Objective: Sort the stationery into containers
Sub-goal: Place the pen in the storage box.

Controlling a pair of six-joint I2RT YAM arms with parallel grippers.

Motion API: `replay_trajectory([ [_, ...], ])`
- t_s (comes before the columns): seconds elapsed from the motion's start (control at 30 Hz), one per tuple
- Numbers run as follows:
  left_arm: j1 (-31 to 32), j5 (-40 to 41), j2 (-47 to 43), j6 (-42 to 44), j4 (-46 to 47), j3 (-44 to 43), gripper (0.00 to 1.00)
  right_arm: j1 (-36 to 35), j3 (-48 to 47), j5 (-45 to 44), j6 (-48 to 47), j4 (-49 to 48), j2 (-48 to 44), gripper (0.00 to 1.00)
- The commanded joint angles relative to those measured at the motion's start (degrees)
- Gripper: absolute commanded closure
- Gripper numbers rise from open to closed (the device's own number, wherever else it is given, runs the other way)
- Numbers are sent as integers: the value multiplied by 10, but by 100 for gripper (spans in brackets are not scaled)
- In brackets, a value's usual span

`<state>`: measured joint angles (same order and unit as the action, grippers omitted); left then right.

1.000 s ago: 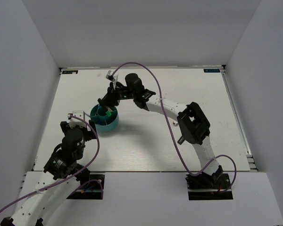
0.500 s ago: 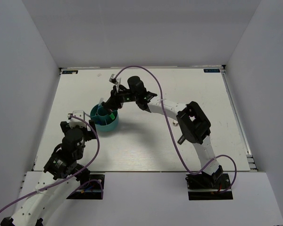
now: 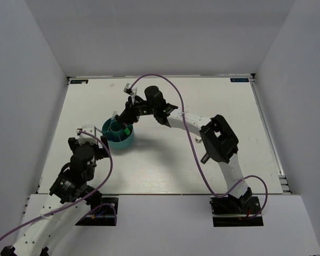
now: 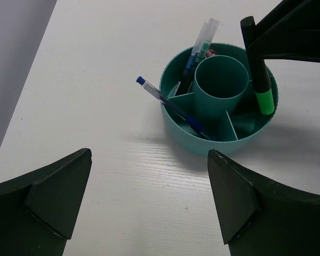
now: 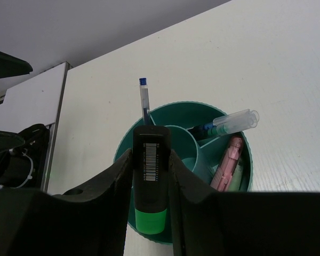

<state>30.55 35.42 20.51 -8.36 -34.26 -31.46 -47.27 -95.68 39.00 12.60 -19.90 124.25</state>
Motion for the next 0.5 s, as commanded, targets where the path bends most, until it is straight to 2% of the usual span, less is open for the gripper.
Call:
replay_trajectory([
  [0.0,-1,9,4,4,10,3,0,1,5,0,-13,-31,5,95],
  [0.13,-1,8,3,5,8,2,0,-1,6,2,-11,-32,6,92],
  [0.47,0,8,3,5,9,4,0,0,21,7,-12,-34,-1,77],
])
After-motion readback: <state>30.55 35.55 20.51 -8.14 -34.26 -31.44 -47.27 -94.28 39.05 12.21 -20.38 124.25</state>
